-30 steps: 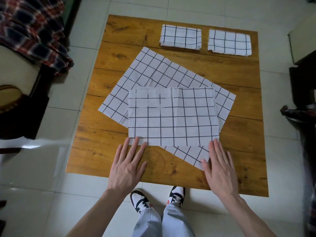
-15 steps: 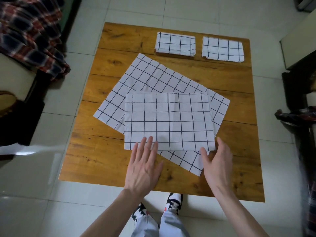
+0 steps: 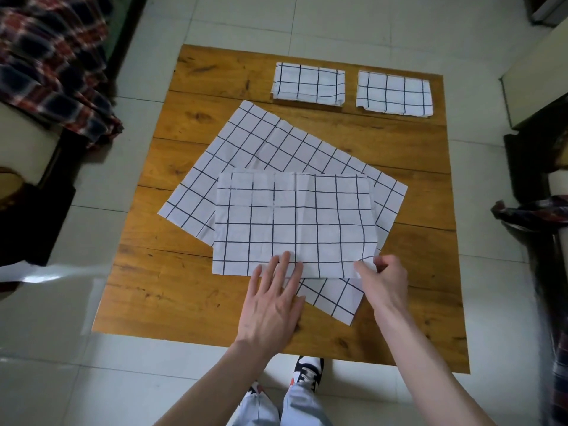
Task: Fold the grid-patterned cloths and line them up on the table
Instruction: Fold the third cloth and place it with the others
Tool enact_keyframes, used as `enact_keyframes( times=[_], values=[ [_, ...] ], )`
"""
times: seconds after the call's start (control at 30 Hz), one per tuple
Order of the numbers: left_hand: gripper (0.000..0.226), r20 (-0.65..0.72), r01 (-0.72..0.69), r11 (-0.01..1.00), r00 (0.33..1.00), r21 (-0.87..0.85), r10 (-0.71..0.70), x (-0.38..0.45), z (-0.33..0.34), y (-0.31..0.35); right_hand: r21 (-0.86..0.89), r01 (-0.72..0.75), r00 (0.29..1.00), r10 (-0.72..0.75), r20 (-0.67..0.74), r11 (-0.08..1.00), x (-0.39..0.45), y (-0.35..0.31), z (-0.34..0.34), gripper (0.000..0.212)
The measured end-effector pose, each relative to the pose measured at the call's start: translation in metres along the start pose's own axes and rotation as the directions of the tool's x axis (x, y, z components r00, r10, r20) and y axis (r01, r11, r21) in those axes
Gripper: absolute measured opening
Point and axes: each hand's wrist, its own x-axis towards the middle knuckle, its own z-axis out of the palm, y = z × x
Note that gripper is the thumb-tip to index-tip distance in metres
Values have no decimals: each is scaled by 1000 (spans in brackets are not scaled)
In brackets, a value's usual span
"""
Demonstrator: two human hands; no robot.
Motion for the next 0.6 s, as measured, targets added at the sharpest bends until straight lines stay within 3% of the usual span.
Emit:
enact_keyframes(
  times=[0.13,0.23,0.33,0.5,0.6],
  values=[
    [62,10,1,1000,1000,-9,-1,0,-1,-1,304,20,1000,-22,4,952,-11,-4,0,46],
    [62,15,2,1000,1000,-23,-2,0,-2,0,484,-33,999,17,37,875,-24,-13,2,36],
    [63,5,6,997,1000,-82,-6,0,-6,0,471,52,998,-60,2,880,-42,-22,8,13],
    [64,-43,5,967,999,-254,-16,-5,-9,-7,376,337,941,-324,-101,863,-71,-34,26,11],
    [66,-104,10,946,994,-323,-46,-8,-13,-14,299,489,871,-479,-112,819,-91,-42,42,28]
  ],
)
